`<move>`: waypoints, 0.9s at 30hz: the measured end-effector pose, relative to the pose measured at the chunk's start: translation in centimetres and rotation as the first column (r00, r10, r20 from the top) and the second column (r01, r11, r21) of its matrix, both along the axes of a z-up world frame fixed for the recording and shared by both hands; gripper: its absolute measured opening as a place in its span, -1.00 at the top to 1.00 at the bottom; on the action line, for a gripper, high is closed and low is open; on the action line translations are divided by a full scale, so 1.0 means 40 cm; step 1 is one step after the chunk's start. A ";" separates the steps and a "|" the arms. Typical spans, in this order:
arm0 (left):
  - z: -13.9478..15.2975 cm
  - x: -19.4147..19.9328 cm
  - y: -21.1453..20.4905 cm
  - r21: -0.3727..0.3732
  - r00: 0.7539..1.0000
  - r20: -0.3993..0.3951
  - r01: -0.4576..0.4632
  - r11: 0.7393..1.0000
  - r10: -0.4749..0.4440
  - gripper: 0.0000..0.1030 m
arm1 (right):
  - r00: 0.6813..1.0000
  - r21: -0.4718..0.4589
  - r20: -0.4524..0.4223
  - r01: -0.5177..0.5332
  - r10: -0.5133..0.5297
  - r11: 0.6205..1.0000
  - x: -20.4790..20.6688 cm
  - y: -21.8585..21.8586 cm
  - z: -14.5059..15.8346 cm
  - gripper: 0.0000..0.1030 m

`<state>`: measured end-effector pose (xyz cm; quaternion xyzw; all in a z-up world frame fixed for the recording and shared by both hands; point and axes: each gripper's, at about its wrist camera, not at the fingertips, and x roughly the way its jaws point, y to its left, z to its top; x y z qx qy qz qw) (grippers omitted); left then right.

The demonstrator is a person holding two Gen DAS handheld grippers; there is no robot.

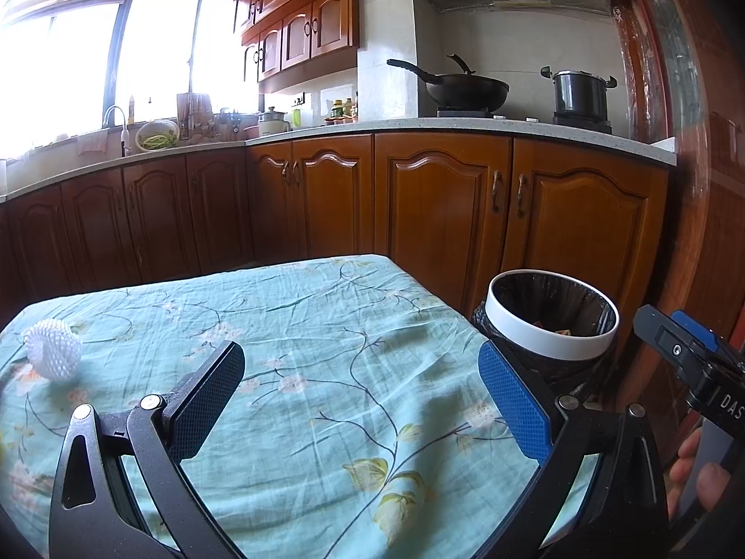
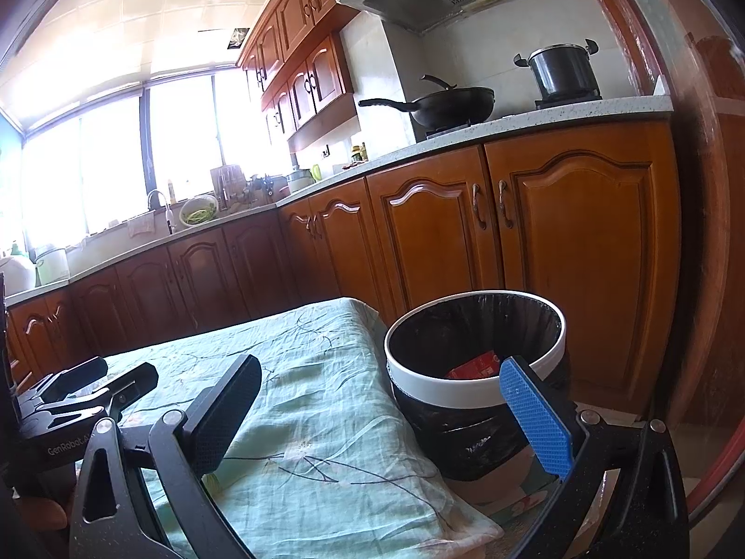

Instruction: Collect trash

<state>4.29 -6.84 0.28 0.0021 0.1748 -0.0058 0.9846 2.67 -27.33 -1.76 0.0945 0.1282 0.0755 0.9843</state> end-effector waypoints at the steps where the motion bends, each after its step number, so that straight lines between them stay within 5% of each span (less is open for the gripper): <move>1: 0.000 0.000 0.000 0.000 1.000 0.000 0.000 1.000 0.000 -1.00 | 1.000 0.000 -0.001 -0.001 0.001 1.000 0.001 0.000 -0.002 -1.00; 27: -0.009 0.006 0.003 -0.007 1.000 -0.013 0.003 1.000 -0.003 -1.00 | 1.000 0.002 -0.018 -0.013 0.013 1.000 0.019 -0.001 -0.015 -1.00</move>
